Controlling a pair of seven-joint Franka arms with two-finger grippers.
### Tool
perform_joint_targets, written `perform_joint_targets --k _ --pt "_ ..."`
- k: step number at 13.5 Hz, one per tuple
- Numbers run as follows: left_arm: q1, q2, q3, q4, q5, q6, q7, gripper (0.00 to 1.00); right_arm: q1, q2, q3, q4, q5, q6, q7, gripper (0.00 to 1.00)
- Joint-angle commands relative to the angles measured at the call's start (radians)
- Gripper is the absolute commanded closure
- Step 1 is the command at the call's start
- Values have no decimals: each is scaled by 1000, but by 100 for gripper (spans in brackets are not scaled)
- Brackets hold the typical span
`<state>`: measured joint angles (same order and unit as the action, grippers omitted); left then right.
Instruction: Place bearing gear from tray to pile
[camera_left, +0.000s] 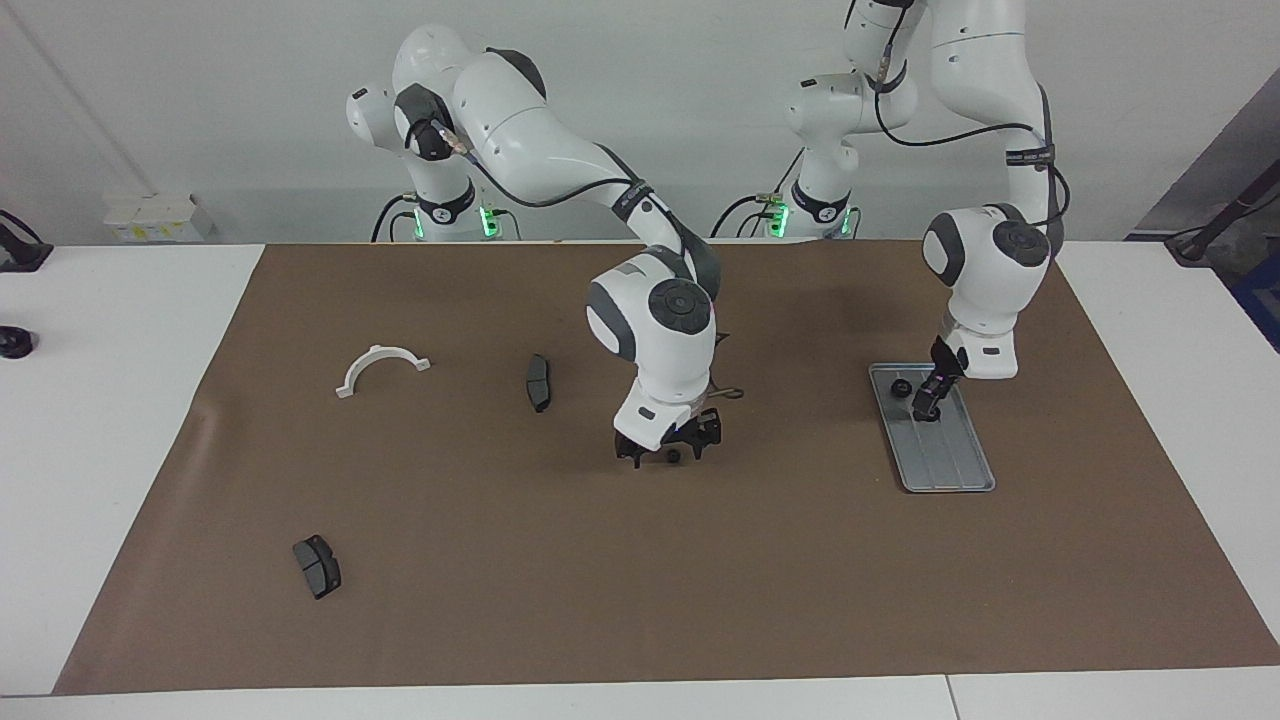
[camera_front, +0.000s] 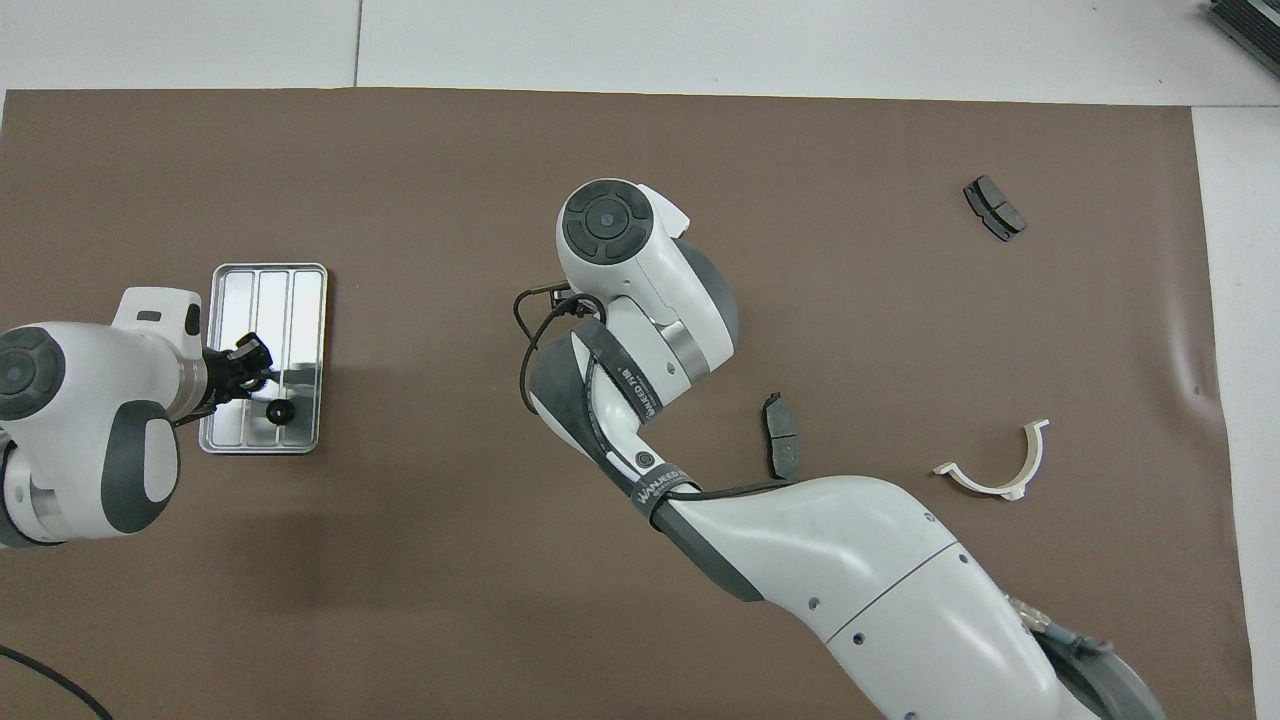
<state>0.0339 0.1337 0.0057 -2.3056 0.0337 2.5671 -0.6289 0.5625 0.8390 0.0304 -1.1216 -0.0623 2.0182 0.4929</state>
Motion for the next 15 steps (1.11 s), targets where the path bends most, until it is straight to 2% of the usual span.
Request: perform_joint_targets --k 1,6,8,10,12,15 --pt "-2 6 -3 6 -2 13 17 100 -4 -5 6 -36 1 56 35 12" --pt "-3 9 -3 121 -2 -114 20 100 16 -4 8 -53 2 56 38 22" --pt "-3 9 -3 124 -2 -117 18 100 16 -4 8 -53 6 54 38 25" --pt "-3 9 -3 124 -2 -114 18 100 17 -6 8 -55 6 53 38 39" --pt "-2 11 -3 124 -2 -113 20 100 16 -6 8 -56 4 54 38 43" --pt "-2 11 -3 126 -2 -108 20 100 16 -4 8 -55 6 56 38 57"
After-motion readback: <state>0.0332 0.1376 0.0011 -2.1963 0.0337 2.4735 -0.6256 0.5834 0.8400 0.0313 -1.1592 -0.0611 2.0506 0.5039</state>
